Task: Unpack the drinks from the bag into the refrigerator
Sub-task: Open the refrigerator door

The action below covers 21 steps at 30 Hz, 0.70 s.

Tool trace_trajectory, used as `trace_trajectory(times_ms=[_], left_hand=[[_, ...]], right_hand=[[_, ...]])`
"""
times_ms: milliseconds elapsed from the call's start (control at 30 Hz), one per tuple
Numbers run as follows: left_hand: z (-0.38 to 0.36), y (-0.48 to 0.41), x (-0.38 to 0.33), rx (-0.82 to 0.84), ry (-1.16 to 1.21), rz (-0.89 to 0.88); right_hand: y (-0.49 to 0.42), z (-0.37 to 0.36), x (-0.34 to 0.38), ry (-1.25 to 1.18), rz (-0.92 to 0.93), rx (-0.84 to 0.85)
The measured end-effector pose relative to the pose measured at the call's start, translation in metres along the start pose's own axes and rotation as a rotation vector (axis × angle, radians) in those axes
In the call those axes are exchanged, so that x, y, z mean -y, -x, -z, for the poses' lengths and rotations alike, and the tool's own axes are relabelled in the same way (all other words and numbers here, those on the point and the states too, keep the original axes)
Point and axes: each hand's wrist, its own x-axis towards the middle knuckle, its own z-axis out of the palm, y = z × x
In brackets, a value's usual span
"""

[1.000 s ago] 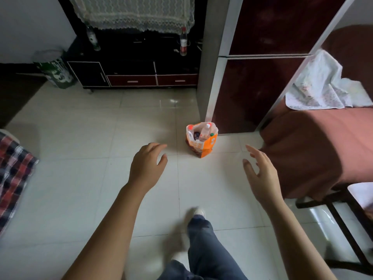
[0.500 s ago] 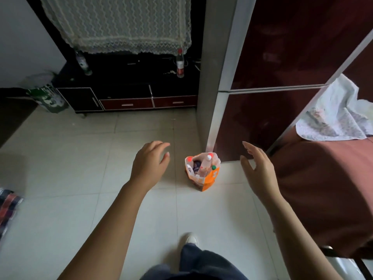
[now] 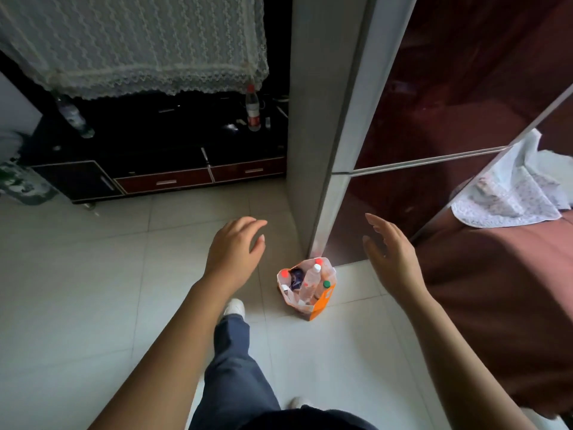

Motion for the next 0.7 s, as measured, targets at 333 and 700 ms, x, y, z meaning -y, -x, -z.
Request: trace_trajectory(times_ms=[333,700], left_hand=[[0.03,-0.169,0.038,0.176,-0.027,-0.319],[0.018,-0.239,0.025,0.323,0.063,-0.581]], right_hand=[[-0.077,-0.06,0.047,0.03,-0.221,-0.236],[-0.091,-0.067,0.079,0.061,-0.39,-0.48]])
